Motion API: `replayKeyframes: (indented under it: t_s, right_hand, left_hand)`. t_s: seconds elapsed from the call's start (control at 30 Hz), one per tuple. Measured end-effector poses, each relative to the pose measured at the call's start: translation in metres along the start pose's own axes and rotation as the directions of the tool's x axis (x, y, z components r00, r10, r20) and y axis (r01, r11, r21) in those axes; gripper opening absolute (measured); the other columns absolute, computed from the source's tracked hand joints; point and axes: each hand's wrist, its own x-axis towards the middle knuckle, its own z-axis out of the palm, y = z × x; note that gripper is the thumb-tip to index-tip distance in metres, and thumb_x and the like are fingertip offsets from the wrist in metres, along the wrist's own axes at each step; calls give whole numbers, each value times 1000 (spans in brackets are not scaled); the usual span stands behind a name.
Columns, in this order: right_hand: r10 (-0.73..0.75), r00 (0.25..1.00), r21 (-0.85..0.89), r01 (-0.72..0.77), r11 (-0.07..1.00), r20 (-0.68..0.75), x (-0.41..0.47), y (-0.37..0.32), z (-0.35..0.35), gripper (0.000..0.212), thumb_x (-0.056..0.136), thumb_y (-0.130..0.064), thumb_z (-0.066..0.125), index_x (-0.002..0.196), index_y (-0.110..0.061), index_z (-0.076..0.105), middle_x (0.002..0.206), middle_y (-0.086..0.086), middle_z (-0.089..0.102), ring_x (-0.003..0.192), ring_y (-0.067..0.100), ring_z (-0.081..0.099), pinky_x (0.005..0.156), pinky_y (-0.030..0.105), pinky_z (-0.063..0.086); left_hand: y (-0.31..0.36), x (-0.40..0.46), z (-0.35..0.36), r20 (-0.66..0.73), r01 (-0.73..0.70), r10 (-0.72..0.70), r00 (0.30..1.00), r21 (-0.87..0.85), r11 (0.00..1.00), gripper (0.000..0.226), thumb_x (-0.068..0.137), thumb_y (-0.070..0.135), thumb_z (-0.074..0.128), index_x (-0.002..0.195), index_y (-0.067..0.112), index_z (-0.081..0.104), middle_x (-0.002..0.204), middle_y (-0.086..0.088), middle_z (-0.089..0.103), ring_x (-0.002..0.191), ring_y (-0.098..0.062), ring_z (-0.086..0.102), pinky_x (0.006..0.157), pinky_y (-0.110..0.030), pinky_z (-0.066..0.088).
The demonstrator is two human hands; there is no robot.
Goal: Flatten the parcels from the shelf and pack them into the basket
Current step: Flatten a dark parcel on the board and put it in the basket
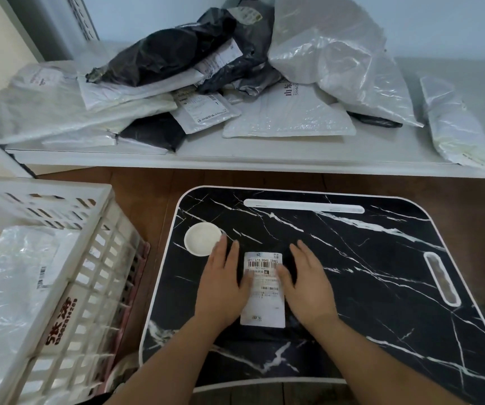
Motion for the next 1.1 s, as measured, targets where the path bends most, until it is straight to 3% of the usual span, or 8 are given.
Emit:
replayKeyframes:
  t_s: [0.07, 0.13, 0.23, 0.33, 0.7, 0.8, 0.9, 1.1]
  right_hand:
    - [226, 963, 91, -214, 972, -149, 0, -1, -7, 49, 97, -39, 51, 135, -7, 50, 137, 9, 50, 123, 22, 47, 101, 31, 38]
    - [423, 902, 214, -399, 892, -82, 0, -6, -11, 45, 94, -38, 58, 123, -5, 58, 121, 13, 61, 110, 27, 56, 91, 32, 43]
    - [568, 807, 429, -576, 696, 162, 1, -14, -16, 40, 88, -37, 68, 106, -2, 65, 110, 13, 67, 101, 30, 61, 90, 35, 47]
    - [587, 744, 620, -632, 465, 319, -1, -23, -20, 27, 80, -31, 78, 79, -7, 64, 94, 13, 69, 87, 31, 64, 89, 44, 53]
    - [494, 840, 720, -486, 495, 227, -2, -79, -38, 19, 91, -20, 68, 76, -9, 60, 93, 15, 70, 84, 29, 64, 89, 48, 53]
    - [398, 880, 730, -448, 516, 260, -1, -123, -39, 31, 90, -23, 68, 114, -6, 60, 104, 17, 68, 91, 33, 65, 84, 47, 54]
    - [299, 913, 737, -401, 544, 276, 3, -168, -29, 20, 90, -13, 67, 108, -4, 63, 92, 17, 70, 81, 32, 67, 71, 39, 54]
    - [96, 965, 728, -247, 640, 243, 21, -264, 16, 12, 86, -6, 71, 95, -7, 64, 95, 14, 71, 83, 27, 68, 75, 38, 55]
  left_hand:
    - [2, -5, -11, -157, 232, -264, 952, -194, 953, 58, 96, 37, 51, 147, 15, 34, 152, -5, 30, 137, -20, 34, 109, -34, 33]
    - [5, -10, -19, -134, 405, -476, 869, -361, 840, 44, 93, 33, 58, 131, 11, 51, 130, -8, 51, 114, -23, 54, 93, -34, 45]
    - [5, -10, -26, 153, 579, -628, 763, -591, 561, 42, 88, 30, 68, 119, 3, 60, 111, -9, 65, 103, -26, 61, 88, -32, 48]
    - [2, -7, -37, 490, 669, -544, 681, -719, 189, 50, 69, 20, 85, 110, 0, 66, 98, -17, 71, 93, -35, 66, 89, -48, 54]
    - [-11, -13, -106, 461, 493, -181, 869, -840, 226, 29, 84, -3, 68, 108, 11, 60, 101, -16, 71, 93, -33, 68, 82, -49, 55]
    - [-29, -14, -131, 351, 386, -171, 921, -883, 268, 40, 80, -8, 69, 114, 10, 56, 111, -16, 68, 99, -32, 67, 87, -49, 54]
    - [-59, -17, -161, 284, 321, -169, 944, -909, 265, 46, 77, -9, 72, 113, 14, 56, 111, -14, 68, 104, -34, 65, 89, -52, 53]
    - [-135, -33, -230, 224, 276, -213, 951, -924, 264, 29, 82, 4, 73, 107, 14, 64, 103, -11, 73, 99, -30, 69, 90, -50, 54]
